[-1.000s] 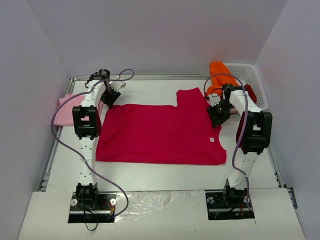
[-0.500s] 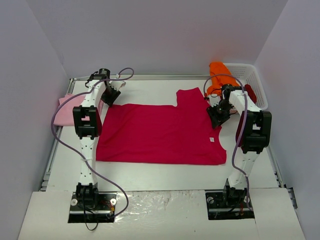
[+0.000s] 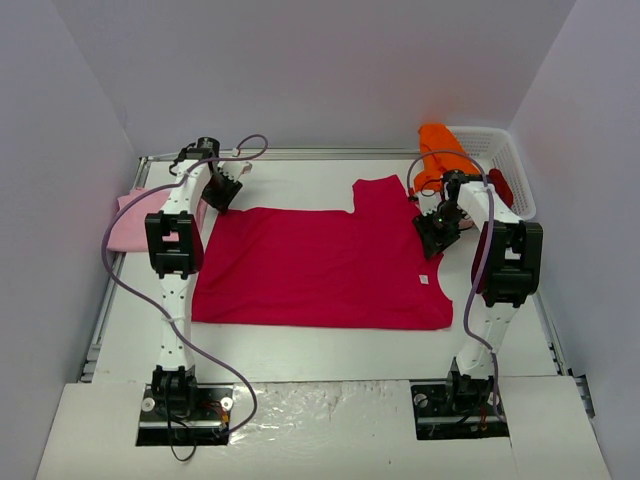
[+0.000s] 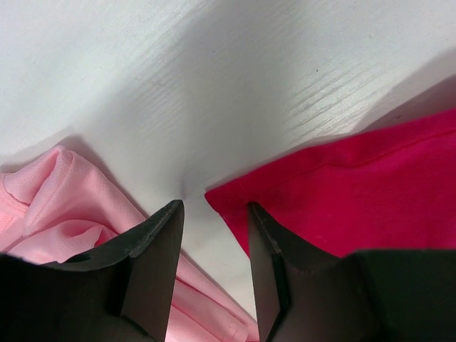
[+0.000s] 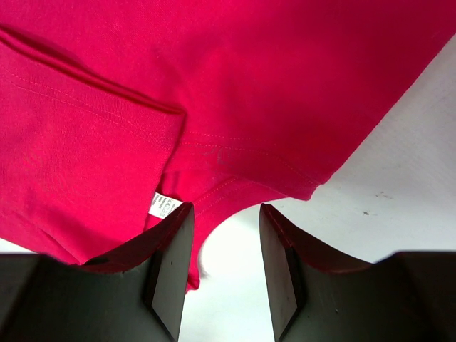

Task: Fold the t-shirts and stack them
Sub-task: Grap the side of the flattened tshirt furthest away from the robot with both arms

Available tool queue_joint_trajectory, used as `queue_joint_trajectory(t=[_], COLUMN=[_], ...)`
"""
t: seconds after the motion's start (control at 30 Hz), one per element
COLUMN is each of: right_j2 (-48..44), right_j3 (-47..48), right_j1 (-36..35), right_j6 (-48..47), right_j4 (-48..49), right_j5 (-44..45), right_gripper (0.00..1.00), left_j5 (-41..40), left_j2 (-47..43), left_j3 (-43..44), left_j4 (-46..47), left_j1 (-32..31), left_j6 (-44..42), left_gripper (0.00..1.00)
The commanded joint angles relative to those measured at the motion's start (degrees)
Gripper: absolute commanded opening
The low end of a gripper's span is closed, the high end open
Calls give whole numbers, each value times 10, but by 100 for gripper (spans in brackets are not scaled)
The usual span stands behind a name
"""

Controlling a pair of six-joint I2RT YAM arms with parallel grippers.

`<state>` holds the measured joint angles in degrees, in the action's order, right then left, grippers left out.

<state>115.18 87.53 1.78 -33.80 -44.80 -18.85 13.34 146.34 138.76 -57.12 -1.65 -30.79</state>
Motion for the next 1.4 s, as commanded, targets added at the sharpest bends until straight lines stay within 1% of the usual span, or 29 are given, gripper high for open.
queue_joint_trajectory(t=[0.0,0.3,0.47,0.63,0.73,0.77,0.83,1.07,1.17,1.2,1.3,1.37], right_j2=[7,12,14,18,19,20,20,14,12,11,7,1], right_j3=[-4,-9,-4,-3,-1,0,0,-2,-3,-3,-2,2], right_j1=[-3,-2,-3,-3,-2,-2,-2,-2,-2,-2,-2,-2], right_j6=[7,8,9,11,10,10,10,10,11,11,11,12], right_j4=[-17,-13,-13,-13,-13,-13,-13,-13,-14,-13,-14,-13], right_j5=[4,6,5,6,7,7,7,10,11,12,12,10], right_gripper=[38,38,38,38,38,38,38,38,38,38,38,38], left_j5=[16,18,16,27,34,41,48,56,53,52,51,44], left_j2=[-45,-34,2,17,32,32,36,51,57,57,45,20], left_j3=[15,16,34,37,47,47,42,35,34,34,26,0], left_j4=[-25,-25,-52,-64,-83,-90,-92,-100,-102,-103,-99,-71], left_j1=[6,13,14,13,14,13,14,14,14,13,14,13], left_j6=[6,7,-6,-16,-27,-29,-32,-41,-42,-40,-33,-24], left_gripper=[40,40,40,37,33,29,26,20,9,3,2,2])
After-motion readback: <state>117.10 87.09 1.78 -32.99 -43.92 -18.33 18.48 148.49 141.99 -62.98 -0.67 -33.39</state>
